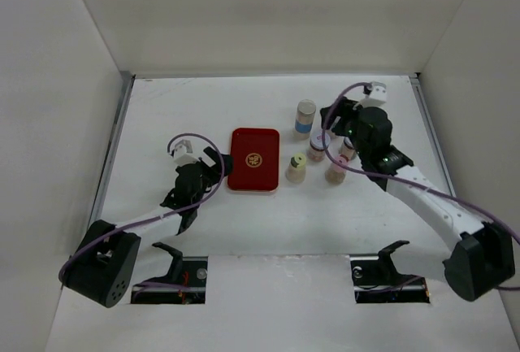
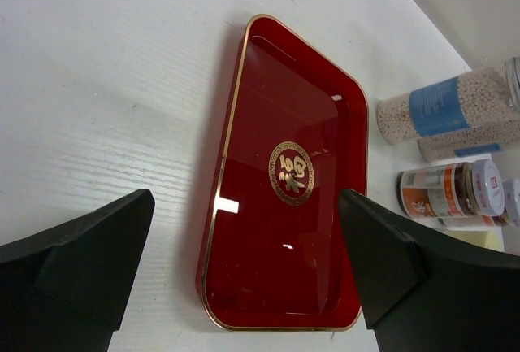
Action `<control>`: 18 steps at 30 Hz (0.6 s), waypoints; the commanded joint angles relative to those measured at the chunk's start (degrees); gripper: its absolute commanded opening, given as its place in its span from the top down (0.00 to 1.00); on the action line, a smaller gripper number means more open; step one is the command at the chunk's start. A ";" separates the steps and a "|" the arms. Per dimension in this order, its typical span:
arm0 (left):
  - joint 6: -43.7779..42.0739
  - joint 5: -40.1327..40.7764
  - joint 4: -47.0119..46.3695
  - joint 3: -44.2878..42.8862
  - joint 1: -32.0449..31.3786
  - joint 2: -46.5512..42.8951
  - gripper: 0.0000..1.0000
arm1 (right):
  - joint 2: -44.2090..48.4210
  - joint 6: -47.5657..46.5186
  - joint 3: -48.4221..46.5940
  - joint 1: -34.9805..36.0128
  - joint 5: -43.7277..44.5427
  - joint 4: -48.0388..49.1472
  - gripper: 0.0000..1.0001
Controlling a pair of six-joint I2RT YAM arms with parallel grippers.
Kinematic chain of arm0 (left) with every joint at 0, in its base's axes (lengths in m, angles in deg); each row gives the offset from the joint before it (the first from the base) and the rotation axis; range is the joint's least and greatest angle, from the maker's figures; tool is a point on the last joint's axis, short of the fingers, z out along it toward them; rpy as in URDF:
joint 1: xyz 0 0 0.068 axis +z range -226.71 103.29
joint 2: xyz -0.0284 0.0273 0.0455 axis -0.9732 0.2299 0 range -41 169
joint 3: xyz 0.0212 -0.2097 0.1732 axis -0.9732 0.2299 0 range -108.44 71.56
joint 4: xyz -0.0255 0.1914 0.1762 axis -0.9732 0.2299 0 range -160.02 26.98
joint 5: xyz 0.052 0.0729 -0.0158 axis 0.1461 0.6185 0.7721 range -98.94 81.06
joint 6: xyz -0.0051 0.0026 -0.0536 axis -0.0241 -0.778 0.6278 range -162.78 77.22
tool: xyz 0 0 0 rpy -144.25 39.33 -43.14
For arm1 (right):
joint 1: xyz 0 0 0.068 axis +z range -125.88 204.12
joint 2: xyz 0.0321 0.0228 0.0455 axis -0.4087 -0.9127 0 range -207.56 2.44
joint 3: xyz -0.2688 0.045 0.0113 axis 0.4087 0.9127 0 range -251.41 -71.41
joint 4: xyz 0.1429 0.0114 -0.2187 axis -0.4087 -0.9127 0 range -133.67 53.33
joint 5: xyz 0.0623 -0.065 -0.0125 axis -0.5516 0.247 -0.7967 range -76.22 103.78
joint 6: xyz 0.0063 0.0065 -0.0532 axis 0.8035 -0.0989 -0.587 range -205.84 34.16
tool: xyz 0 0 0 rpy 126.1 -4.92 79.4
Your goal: Organize the condiment bottles
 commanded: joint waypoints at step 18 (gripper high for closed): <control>2.88 1.07 -7.76 2.38 0.37 2.38 0.00 | -36.11 -16.41 -32.42 4.46 6.19 -12.11 0.04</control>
